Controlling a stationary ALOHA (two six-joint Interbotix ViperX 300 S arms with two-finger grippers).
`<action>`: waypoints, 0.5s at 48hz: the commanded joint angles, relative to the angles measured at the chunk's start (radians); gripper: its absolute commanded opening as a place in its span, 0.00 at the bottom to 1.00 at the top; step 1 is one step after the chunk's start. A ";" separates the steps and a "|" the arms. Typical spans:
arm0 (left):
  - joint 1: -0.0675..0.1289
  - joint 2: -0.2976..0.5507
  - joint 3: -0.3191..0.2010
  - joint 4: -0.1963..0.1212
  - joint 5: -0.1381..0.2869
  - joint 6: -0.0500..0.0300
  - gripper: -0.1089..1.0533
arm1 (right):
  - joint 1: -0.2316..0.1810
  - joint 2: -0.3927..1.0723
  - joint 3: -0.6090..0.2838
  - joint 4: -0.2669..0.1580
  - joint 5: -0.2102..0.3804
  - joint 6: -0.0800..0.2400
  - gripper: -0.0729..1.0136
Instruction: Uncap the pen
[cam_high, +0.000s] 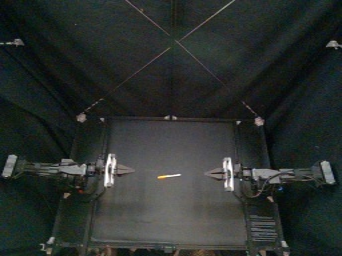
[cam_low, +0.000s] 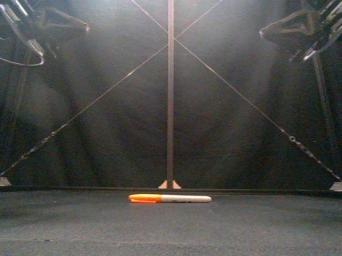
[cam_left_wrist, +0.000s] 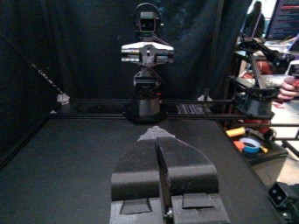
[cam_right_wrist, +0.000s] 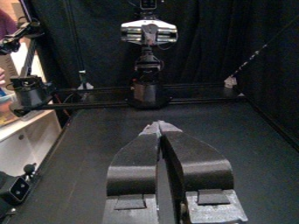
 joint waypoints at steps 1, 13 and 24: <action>0.005 0.086 0.002 0.002 -0.100 0.0061 0.03 | -0.003 0.055 -0.003 0.003 -0.020 0.003 0.08; 0.008 0.302 -0.020 0.011 -0.218 0.0046 0.07 | -0.055 0.445 -0.112 0.032 -0.066 0.008 0.09; 0.005 0.505 -0.063 0.003 -0.215 -0.0015 0.08 | -0.109 0.857 -0.308 0.020 -0.061 0.006 0.32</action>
